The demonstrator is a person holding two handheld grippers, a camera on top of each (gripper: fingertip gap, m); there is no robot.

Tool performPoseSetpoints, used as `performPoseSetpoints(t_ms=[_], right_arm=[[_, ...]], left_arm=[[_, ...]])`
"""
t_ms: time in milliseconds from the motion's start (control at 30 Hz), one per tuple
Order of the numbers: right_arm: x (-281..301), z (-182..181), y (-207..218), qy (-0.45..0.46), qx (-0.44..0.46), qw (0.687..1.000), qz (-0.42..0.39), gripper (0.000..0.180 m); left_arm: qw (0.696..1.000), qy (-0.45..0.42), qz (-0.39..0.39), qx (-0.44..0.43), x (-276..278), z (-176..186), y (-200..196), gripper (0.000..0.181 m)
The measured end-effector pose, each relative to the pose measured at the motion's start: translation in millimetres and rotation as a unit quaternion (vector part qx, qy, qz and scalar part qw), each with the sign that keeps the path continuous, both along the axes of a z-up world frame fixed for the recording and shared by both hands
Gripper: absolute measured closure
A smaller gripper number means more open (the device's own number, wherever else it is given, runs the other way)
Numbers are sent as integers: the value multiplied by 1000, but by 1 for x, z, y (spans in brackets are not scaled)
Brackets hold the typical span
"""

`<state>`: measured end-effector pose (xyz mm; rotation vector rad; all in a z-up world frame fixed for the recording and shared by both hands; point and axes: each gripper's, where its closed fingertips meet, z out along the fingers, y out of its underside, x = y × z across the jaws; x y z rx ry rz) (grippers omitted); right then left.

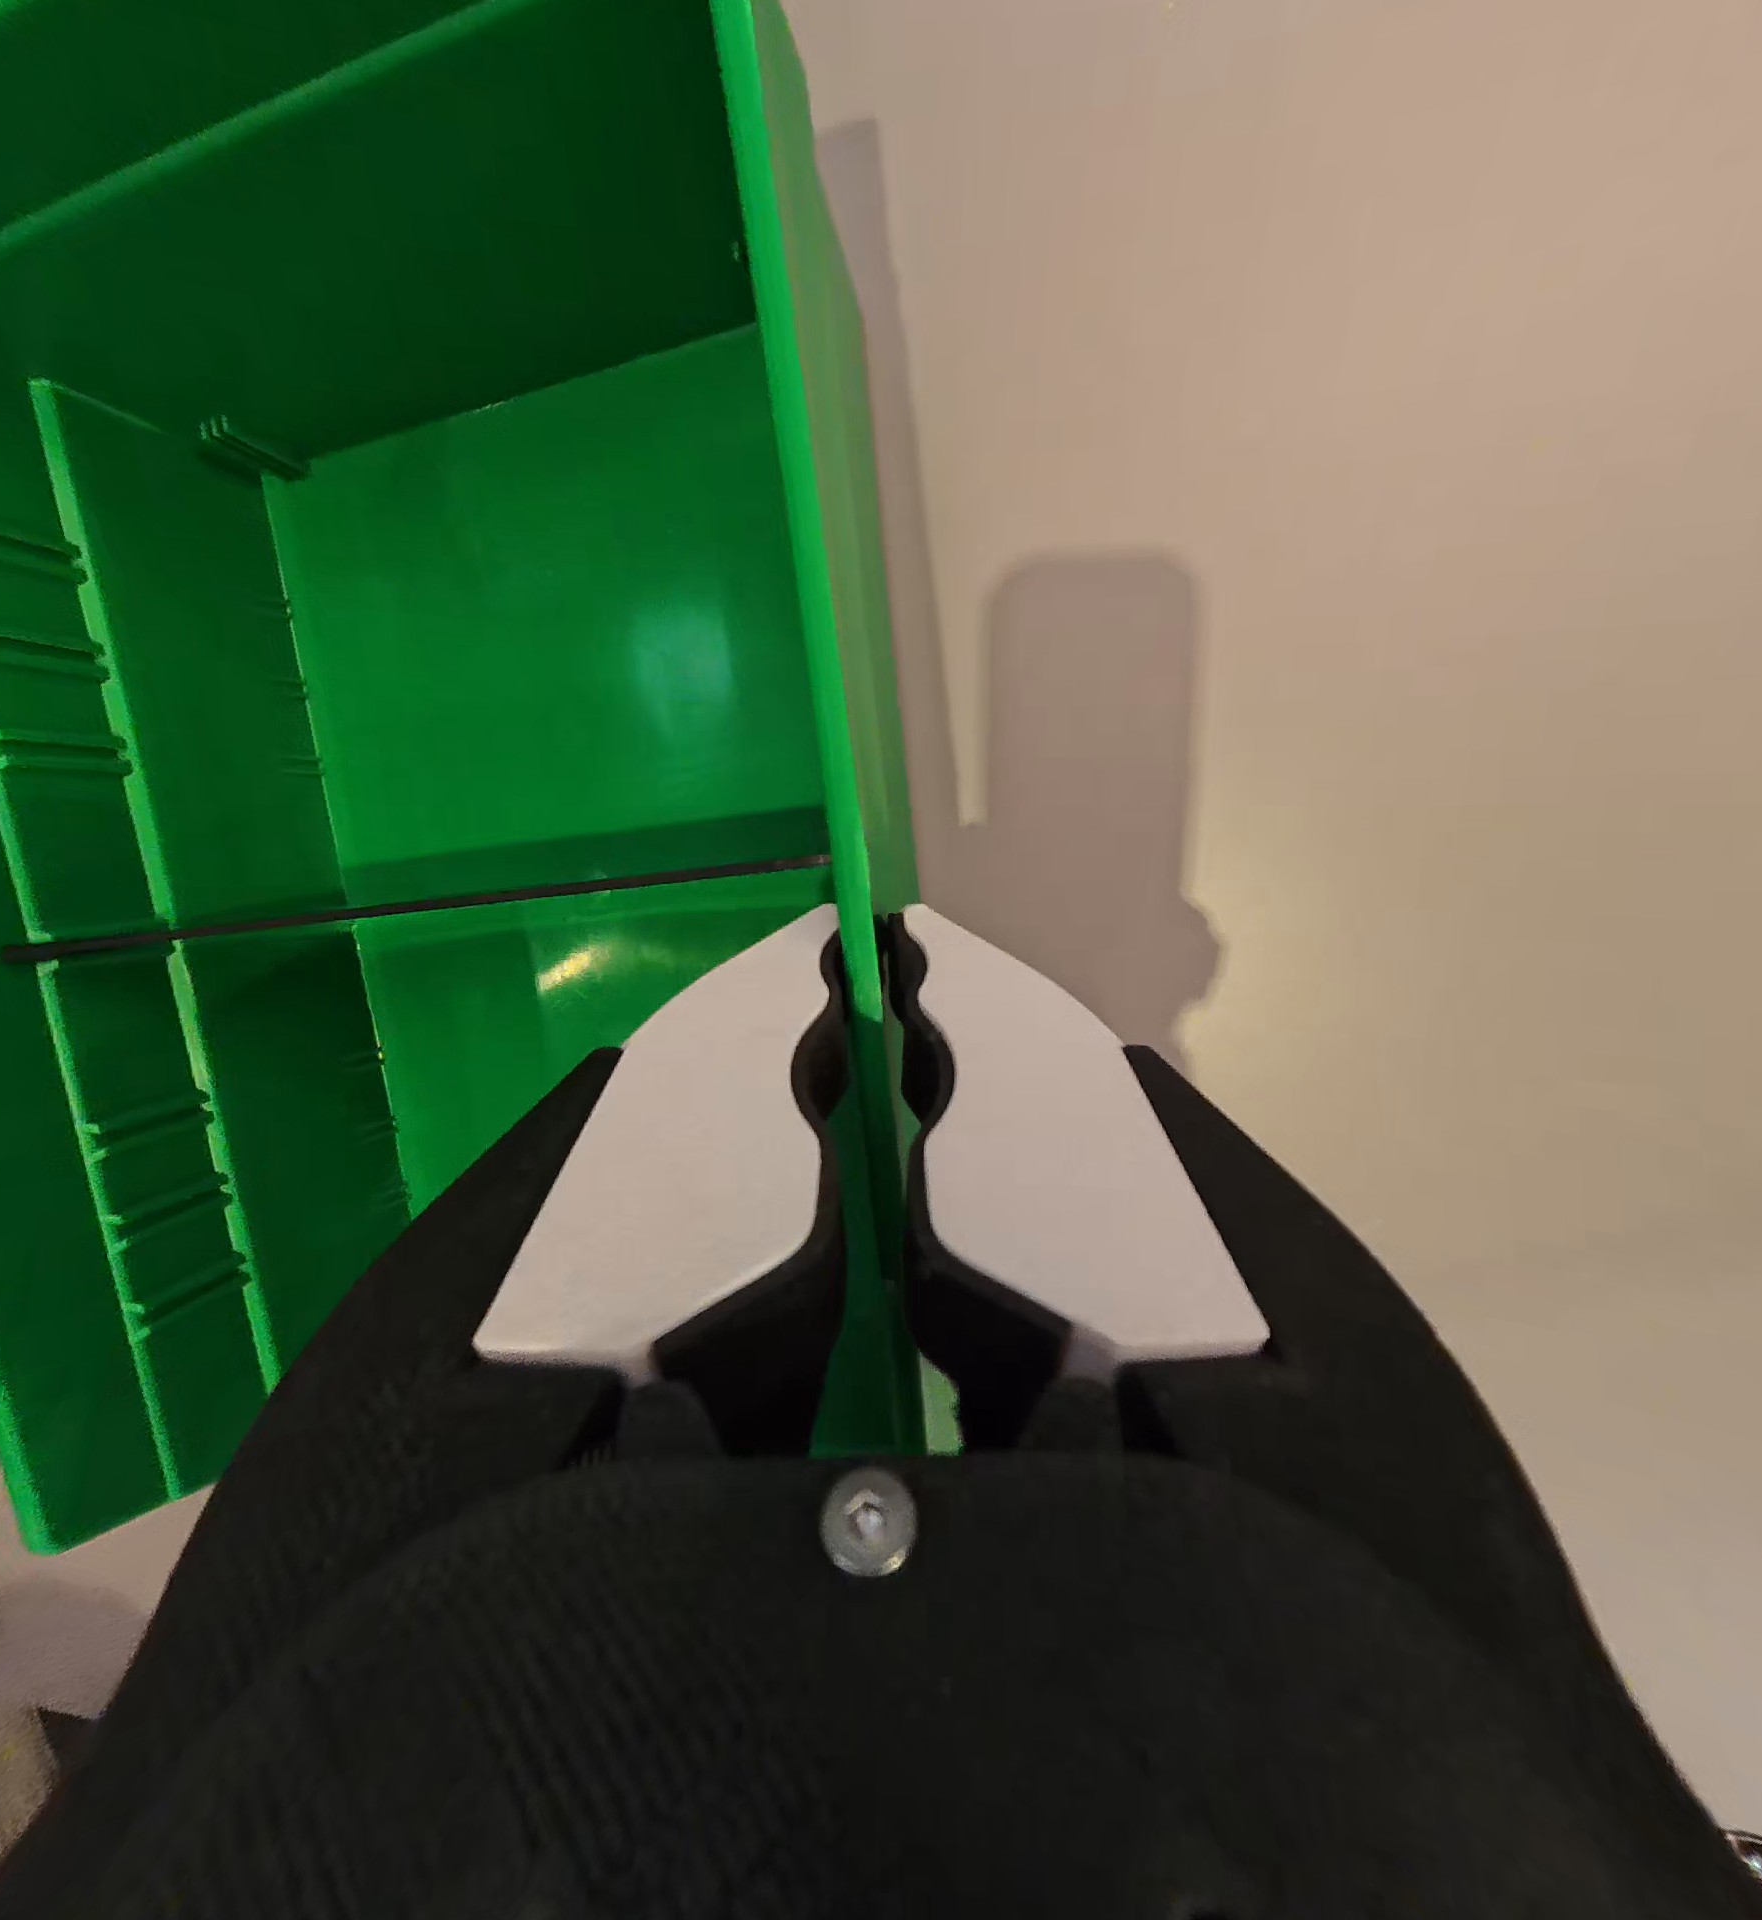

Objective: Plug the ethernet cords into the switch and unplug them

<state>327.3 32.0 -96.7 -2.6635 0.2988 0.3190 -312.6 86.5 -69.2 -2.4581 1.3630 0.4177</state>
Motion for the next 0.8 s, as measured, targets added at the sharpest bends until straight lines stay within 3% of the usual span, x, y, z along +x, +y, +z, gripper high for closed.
performPoseSetpoints(t_ms=[133,400,800], right_arm=[[-3,9,3,15,14,1000,-3,161],[-2,34,9,-52,50,997,4,149],[-12,76,10,-81,115,990,4,151]], left_arm=[[1000,10,-2,17,-1,15,-9,173],[999,15,-20,47,5,35,-23,174],[999,-12,19,39,0,32,-21,173]])
